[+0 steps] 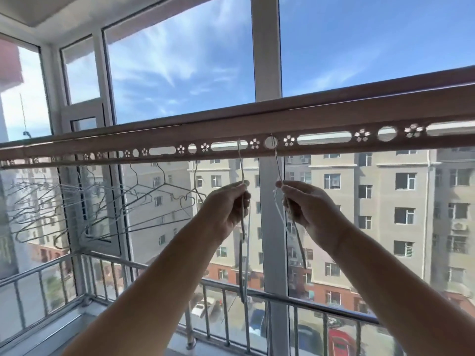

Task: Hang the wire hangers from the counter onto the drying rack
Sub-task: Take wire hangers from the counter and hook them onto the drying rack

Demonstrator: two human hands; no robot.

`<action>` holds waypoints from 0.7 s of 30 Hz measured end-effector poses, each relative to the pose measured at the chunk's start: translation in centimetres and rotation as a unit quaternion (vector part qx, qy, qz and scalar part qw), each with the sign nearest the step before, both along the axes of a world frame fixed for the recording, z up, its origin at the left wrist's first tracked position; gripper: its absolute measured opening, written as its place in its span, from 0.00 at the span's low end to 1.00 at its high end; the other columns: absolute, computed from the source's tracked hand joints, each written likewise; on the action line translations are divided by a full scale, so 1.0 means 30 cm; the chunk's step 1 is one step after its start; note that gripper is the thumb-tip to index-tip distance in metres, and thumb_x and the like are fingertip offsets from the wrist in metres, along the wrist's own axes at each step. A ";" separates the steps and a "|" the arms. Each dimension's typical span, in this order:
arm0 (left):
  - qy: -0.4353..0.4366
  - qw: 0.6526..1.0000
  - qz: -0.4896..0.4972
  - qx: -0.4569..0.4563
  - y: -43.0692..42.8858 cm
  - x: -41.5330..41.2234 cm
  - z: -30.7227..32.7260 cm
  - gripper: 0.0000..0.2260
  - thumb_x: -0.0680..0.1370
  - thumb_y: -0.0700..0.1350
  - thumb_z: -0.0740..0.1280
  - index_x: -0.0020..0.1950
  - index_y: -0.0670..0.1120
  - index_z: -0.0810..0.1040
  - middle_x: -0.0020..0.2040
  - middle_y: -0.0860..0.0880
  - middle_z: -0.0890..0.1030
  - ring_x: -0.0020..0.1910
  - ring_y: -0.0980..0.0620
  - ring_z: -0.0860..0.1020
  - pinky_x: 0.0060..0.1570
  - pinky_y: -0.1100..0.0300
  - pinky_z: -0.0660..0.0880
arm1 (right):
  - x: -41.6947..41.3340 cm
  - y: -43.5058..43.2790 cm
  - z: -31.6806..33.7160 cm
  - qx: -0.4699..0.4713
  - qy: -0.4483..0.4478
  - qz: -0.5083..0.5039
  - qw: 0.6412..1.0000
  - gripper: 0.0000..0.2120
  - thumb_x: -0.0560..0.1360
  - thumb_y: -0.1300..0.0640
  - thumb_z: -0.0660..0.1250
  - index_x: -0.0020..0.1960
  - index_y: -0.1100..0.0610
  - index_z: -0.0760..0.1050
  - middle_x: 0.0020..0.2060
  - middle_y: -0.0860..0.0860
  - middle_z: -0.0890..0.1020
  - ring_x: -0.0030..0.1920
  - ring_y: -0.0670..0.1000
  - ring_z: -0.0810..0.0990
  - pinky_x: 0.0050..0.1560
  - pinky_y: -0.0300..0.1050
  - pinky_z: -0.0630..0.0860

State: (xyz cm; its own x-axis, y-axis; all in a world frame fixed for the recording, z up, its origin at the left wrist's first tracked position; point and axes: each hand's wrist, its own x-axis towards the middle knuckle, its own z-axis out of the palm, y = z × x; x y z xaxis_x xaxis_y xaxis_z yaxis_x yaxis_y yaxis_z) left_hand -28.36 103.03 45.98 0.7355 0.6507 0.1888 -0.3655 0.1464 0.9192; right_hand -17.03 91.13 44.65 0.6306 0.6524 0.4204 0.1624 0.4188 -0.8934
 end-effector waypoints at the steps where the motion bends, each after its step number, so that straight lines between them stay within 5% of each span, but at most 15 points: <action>1: -0.003 1.000 0.003 0.000 0.018 0.010 0.003 0.08 0.77 0.39 0.64 0.55 0.40 0.78 0.30 0.49 0.76 0.24 0.58 0.74 0.23 0.68 0.71 | 0.010 0.008 0.004 -0.002 -0.013 -0.004 1.000 0.10 0.78 0.63 0.60 0.57 0.61 0.76 0.30 0.51 0.71 0.31 0.47 0.66 0.33 0.38 0.63; 15: 0.030 0.999 -0.019 0.015 0.173 0.054 -0.018 0.10 0.78 0.39 0.62 0.59 0.39 0.75 0.33 0.47 0.75 0.27 0.57 0.73 0.24 0.67 0.70 | 0.027 0.099 -0.071 -0.006 0.031 -0.044 0.999 0.09 0.77 0.63 0.61 0.54 0.61 0.78 0.28 0.49 0.74 0.32 0.47 0.68 0.36 0.39 0.63; 21: 0.052 0.997 -0.054 0.021 0.187 0.036 -0.041 0.06 0.79 0.41 0.62 0.50 0.39 0.76 0.35 0.46 0.76 0.31 0.53 0.73 0.28 0.64 0.71 | -0.028 0.091 -0.092 0.007 0.060 -0.050 0.997 0.09 0.78 0.62 0.60 0.54 0.61 0.77 0.30 0.51 0.74 0.31 0.47 0.67 0.29 0.33 0.67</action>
State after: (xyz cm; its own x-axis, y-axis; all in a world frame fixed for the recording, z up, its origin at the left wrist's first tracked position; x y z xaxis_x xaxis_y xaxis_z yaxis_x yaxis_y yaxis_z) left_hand -27.28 108.63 44.77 0.8175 0.5604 0.1328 -0.2516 0.1402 0.9576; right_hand -17.87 93.86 41.87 0.7388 0.5780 0.3465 0.0969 0.4177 -0.9034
